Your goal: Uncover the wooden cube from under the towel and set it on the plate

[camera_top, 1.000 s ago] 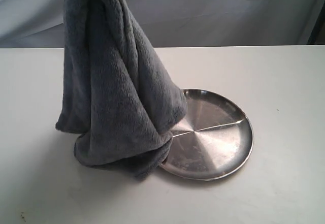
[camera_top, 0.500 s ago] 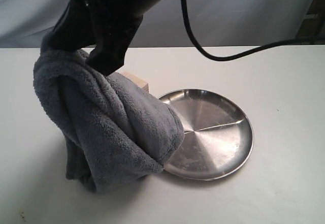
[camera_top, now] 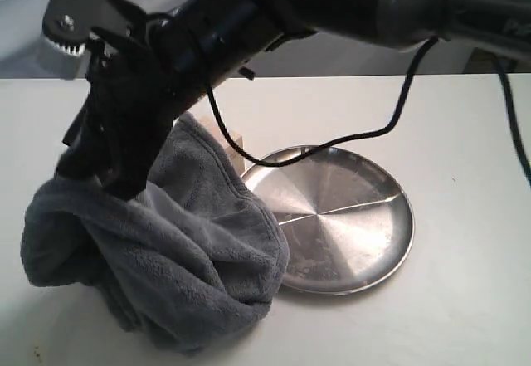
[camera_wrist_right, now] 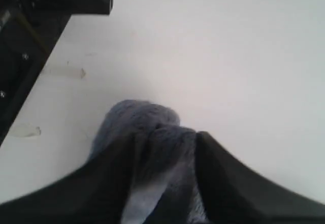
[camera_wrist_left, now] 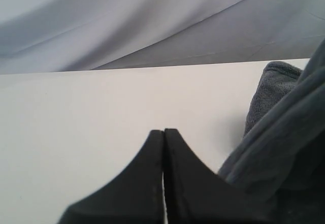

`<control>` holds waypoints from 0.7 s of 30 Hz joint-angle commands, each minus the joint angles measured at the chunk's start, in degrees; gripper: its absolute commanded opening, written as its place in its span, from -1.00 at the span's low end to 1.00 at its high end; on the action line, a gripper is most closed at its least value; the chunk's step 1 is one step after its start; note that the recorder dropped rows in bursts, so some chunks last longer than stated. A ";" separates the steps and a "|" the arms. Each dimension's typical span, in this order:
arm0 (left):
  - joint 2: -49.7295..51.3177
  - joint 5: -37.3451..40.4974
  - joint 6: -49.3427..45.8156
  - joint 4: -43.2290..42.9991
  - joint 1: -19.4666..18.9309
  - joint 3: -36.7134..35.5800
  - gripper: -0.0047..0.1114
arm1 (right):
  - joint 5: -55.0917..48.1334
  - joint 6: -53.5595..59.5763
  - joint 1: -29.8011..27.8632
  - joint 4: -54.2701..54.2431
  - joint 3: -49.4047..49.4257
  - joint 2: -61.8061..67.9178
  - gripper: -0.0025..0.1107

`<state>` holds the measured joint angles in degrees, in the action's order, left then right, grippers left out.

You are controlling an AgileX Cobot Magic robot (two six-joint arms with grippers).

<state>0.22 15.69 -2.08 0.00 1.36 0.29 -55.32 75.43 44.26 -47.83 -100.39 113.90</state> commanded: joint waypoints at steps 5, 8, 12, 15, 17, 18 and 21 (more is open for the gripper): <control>-0.22 -0.41 0.18 0.00 0.28 -0.29 -0.92 | -1.98 1.67 1.75 2.08 0.03 4.21 0.77; -0.22 -0.41 0.18 0.00 0.28 -0.29 -0.92 | -3.30 0.88 1.07 5.16 0.03 2.78 0.67; -0.22 -0.41 0.18 0.00 0.28 -0.29 -0.92 | -3.16 -8.73 0.17 19.09 0.03 1.06 0.41; -0.22 -0.41 0.18 0.00 0.28 -0.29 -0.92 | -0.81 -17.92 -0.89 30.52 0.03 0.97 0.20; -0.22 -0.41 0.02 0.00 0.28 -0.29 -0.92 | 1.09 -23.01 -1.17 35.49 0.03 1.79 0.11; -0.22 -0.41 0.02 0.00 0.28 -0.29 -0.92 | 1.99 -24.95 -1.49 37.14 0.03 2.46 0.08; -0.22 -0.41 0.02 0.00 0.28 -0.29 -0.92 | 5.31 -26.84 -1.72 37.40 0.03 4.61 0.07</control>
<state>0.22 15.69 -2.08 0.00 1.36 0.29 -53.22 51.95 42.85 -12.30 -100.39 116.75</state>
